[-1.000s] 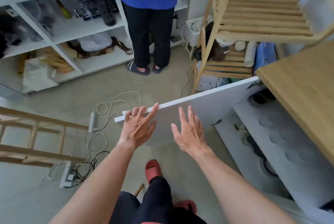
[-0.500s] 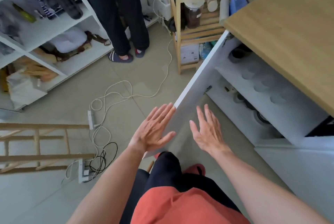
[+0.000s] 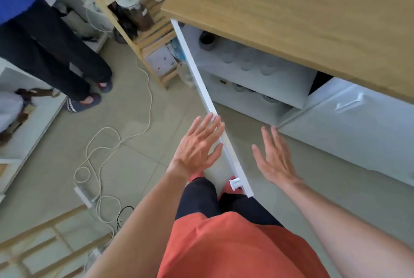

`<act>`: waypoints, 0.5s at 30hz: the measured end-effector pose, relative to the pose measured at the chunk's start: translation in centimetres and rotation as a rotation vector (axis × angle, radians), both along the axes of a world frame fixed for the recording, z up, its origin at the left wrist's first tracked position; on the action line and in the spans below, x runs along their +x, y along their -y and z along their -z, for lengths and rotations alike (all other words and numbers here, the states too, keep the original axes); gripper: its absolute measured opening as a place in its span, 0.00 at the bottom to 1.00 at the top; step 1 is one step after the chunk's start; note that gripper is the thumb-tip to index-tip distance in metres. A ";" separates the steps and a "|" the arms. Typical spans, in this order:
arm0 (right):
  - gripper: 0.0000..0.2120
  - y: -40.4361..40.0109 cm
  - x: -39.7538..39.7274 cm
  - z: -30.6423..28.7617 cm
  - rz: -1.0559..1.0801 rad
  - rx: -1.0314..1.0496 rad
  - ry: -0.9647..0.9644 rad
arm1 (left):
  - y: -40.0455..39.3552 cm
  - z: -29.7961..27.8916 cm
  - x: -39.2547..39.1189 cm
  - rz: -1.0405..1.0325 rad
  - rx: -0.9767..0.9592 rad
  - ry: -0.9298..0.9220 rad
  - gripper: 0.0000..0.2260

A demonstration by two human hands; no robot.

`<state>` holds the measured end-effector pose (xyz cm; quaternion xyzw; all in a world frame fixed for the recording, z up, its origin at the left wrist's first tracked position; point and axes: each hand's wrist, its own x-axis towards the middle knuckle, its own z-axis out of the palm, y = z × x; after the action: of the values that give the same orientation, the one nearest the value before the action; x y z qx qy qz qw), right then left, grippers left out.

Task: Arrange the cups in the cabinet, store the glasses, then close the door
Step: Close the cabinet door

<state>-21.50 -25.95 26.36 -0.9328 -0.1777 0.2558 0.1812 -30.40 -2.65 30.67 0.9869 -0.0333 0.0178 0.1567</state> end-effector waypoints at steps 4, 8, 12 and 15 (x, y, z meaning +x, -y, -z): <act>0.33 4.1 1.7 -1.5 0.184 0.008 0.060 | 3.5 -0.3 4.5 0.018 0.020 -0.061 0.25; 0.33 6.8 3.6 -4.0 0.378 -0.016 0.198 | 6.1 -0.9 8.9 -0.022 0.017 -0.143 0.27; 0.31 8.2 5.3 -4.8 0.311 -0.135 0.270 | 7.8 -1.0 12.7 -0.061 0.031 -0.188 0.28; 0.31 7.7 6.7 -5.1 0.362 -0.193 0.290 | 8.4 -0.9 14.6 -0.036 0.056 -0.203 0.30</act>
<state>-14.84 -33.61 31.46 -0.9894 -0.0069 0.0983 0.1068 -15.77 -11.01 31.56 0.9881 -0.0002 -0.0805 0.1312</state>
